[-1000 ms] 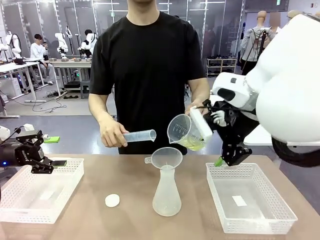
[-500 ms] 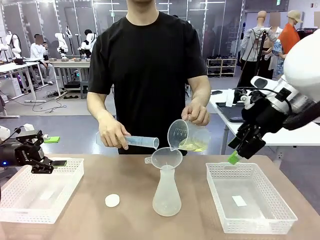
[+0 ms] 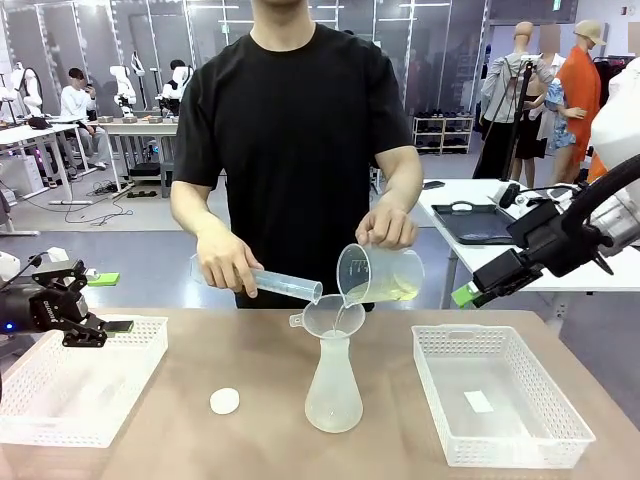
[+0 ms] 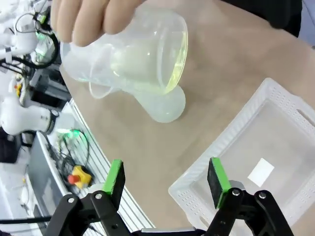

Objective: Prepare the solutions needed for the experiment.
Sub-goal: Once the solution is in the Big flask , pick up the Plastic Funnel and place it back into the right Organizing basket.

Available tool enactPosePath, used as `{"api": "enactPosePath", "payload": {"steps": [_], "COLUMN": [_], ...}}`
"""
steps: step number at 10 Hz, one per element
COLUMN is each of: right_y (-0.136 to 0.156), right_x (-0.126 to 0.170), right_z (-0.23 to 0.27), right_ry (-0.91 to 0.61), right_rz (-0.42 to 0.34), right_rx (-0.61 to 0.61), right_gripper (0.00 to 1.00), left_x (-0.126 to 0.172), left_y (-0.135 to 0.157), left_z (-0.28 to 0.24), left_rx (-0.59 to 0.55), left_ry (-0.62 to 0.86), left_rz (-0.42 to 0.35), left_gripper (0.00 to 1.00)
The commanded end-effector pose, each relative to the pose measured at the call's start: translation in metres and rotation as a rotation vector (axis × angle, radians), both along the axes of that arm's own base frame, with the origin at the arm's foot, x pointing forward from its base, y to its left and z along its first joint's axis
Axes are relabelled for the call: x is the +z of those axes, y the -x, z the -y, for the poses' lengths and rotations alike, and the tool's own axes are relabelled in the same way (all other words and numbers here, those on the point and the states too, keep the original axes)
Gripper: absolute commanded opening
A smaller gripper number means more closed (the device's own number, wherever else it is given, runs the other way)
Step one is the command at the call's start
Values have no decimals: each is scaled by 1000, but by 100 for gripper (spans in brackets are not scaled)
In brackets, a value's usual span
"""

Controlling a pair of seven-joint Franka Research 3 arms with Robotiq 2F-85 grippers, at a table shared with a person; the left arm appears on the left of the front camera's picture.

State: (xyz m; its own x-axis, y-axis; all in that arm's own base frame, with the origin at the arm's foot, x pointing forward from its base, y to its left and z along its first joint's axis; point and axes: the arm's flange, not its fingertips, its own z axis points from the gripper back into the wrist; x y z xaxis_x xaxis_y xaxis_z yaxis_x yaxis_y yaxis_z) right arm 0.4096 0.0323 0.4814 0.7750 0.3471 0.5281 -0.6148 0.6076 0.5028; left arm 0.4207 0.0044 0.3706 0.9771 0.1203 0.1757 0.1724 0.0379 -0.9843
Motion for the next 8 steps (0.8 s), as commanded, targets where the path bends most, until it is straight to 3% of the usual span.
{"api": "enactPosePath", "payload": {"steps": [1, 2, 6, 7, 8], "right_y": [5, 0, 1, -9, -14], "right_x": [-15, 0, -4, -15, -21], "right_z": [-10, 0, -2, 1, 10], "right_ry": [-44, 0, -13, -57, -122], "right_rz": [41, 0, -1, -89, -129], "right_rx": [18, 0, -12, -101, -152], "right_gripper": [85, 85, 85, 85, 85], "left_x": [1, 1, 1, 1, 1], "left_y": [0, 0, 0, 0, 0], "left_z": [0, 0, 0, 0, 0], "left_rx": [-1, -1, -1, -1, -1], "left_ry": [1, 1, 1, 1, 1], "left_rz": [5, 5, 5, 5, 5], "left_gripper": [100, 100, 100, 100, 100]}}
